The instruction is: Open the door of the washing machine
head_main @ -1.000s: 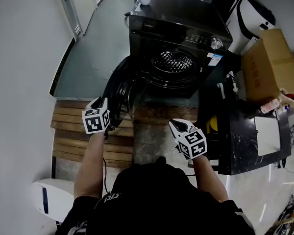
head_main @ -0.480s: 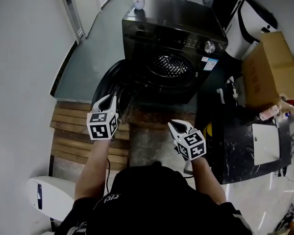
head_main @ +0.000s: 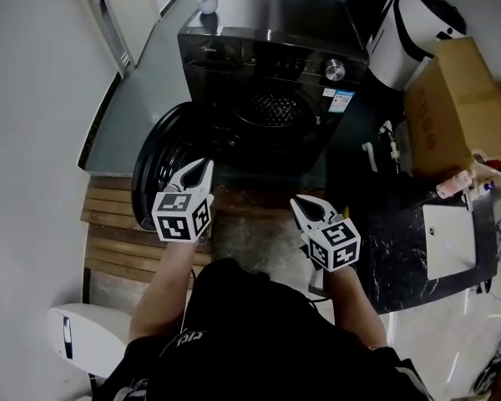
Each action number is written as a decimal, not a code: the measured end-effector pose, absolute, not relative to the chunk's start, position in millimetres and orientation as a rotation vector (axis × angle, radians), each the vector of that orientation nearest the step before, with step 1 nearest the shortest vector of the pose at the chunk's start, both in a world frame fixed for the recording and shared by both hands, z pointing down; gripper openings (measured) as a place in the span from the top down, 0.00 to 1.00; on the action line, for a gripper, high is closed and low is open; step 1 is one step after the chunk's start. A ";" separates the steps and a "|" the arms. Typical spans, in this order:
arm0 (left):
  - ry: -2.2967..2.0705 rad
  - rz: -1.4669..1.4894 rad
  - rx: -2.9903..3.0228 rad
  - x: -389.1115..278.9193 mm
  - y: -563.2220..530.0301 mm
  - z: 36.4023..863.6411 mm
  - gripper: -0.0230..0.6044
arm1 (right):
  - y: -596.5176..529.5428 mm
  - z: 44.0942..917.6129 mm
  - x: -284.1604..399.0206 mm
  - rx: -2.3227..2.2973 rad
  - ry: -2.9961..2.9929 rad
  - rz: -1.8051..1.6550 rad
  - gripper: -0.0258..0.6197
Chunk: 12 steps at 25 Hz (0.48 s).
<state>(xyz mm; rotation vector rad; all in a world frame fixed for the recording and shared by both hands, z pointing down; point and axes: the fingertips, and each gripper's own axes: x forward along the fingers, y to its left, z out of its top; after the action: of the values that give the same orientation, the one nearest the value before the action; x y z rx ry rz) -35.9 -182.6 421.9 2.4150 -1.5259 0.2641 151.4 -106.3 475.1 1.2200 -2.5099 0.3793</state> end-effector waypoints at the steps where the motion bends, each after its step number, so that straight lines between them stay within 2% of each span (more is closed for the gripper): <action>1: -1.515 0.266 2.424 -30.7 -184.8 420.8 0.92 | -109.1 474.6 155.0 1.229 -2.512 0.386 0.97; 12: -1.432 0.255 2.513 -5.7 -239.9 405.2 0.92 | -169.7 456.6 163.5 1.306 -2.537 0.381 0.97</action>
<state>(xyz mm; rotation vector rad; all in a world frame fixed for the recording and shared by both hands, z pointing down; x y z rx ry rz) -5.7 -239.9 405.2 2.5126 -1.4319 0.2552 163.5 -169.7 456.6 1.3057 -2.5373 0.3811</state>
